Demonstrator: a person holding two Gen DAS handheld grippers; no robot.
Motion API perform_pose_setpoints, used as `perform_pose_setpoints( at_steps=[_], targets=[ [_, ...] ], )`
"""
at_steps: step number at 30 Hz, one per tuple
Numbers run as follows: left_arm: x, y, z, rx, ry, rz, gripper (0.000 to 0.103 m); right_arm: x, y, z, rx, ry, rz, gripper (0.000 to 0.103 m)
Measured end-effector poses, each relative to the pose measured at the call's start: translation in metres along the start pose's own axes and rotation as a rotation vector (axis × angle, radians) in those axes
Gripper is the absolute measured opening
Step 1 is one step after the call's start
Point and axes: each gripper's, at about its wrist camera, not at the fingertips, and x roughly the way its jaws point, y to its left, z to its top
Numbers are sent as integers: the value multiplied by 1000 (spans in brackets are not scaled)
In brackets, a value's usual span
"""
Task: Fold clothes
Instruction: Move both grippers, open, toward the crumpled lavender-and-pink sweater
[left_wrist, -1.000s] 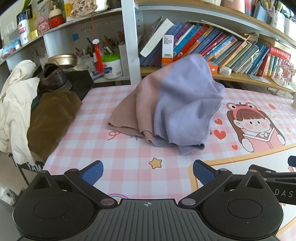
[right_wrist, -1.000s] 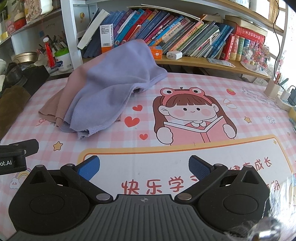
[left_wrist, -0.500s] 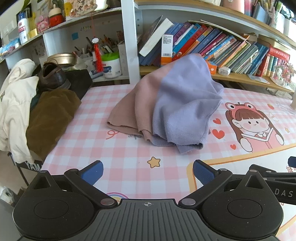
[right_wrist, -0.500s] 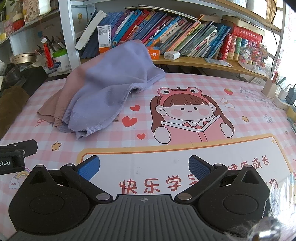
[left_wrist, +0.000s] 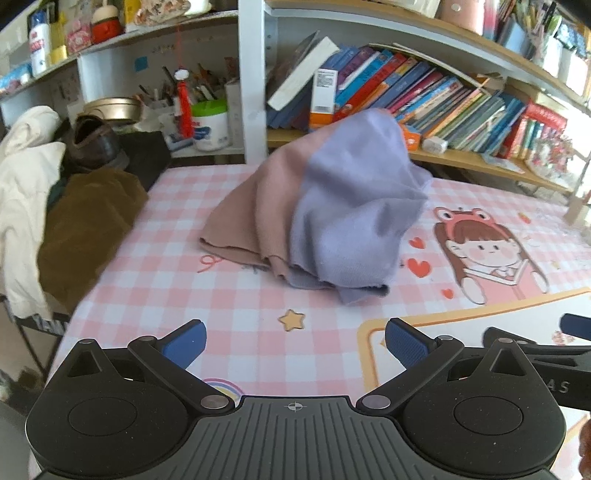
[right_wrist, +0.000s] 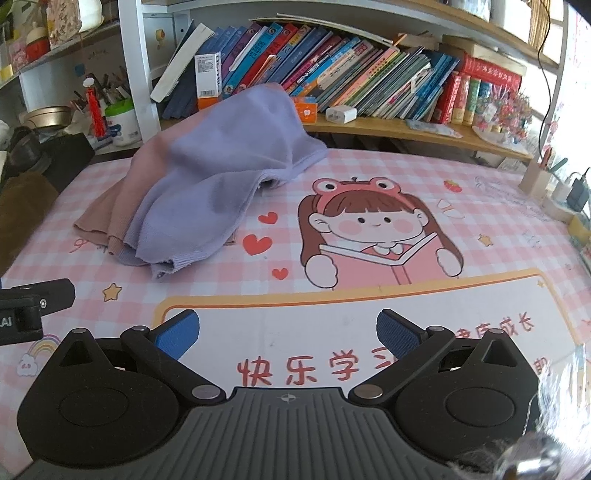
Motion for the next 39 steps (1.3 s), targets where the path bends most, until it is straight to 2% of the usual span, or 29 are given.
perform_pose_setpoints(
  at_steps=[5, 10, 20, 26, 33, 39],
  targets=[
    [-1, 0, -1, -2, -2, -4, 103, -1, -1, 0, 4, -2, 18, 103],
    [3, 2, 0, -10, 17, 24, 103, -1, -1, -1, 13, 4, 30, 103],
    [1, 0, 0, 9, -14, -32, 103, -2, 0, 1, 18, -6, 48, 103],
    [-2, -4, 2, 34, -40, -2, 103, 0, 2, 1, 11, -5, 45, 103],
    [4, -3, 4, 48, -12, 1, 103, 4, 5, 2, -1, 1, 60, 103],
    [13, 2, 3, 15, 27, -66, 102, 9, 2, 2, 22, 24, 75, 103]
  ],
)
